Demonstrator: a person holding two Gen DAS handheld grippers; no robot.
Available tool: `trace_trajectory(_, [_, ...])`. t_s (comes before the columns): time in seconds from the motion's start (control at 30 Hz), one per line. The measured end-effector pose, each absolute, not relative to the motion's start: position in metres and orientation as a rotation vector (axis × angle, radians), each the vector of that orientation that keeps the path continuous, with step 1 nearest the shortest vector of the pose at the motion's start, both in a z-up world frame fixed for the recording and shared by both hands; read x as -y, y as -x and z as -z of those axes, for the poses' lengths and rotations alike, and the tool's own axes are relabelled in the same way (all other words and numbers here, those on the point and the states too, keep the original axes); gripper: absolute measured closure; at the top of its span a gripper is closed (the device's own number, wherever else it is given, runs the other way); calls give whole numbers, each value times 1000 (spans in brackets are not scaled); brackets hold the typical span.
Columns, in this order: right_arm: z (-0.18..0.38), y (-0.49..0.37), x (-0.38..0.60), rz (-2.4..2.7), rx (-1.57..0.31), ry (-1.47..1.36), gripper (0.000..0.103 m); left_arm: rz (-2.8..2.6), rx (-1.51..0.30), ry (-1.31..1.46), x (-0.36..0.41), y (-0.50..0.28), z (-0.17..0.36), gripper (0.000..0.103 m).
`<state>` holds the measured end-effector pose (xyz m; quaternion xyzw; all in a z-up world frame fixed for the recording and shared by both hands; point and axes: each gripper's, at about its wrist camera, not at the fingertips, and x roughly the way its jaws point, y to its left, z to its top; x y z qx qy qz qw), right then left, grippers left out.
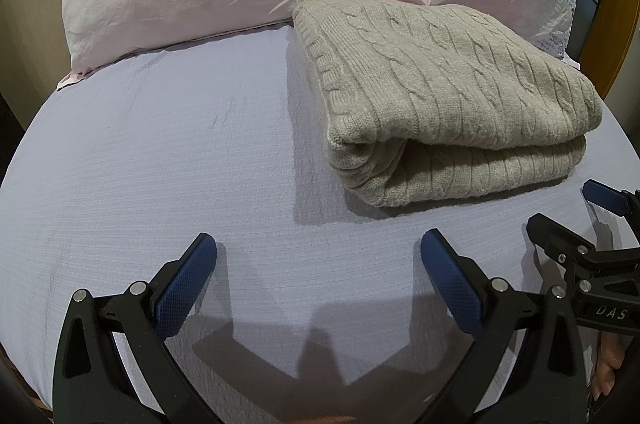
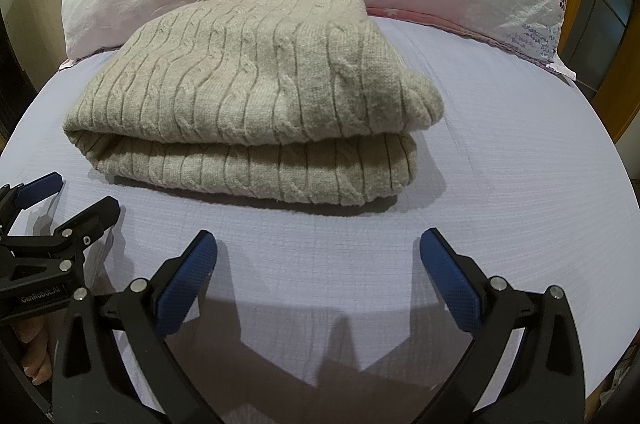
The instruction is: Fold small clothes
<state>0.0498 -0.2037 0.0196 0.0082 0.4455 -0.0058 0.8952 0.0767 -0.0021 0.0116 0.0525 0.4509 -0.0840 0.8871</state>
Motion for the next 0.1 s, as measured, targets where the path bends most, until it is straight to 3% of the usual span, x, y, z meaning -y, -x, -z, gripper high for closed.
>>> trace_trajectory(0.1, [-20, -50, 204, 12, -924, -17, 2, 175, -937, -109, 2, -77, -12, 1])
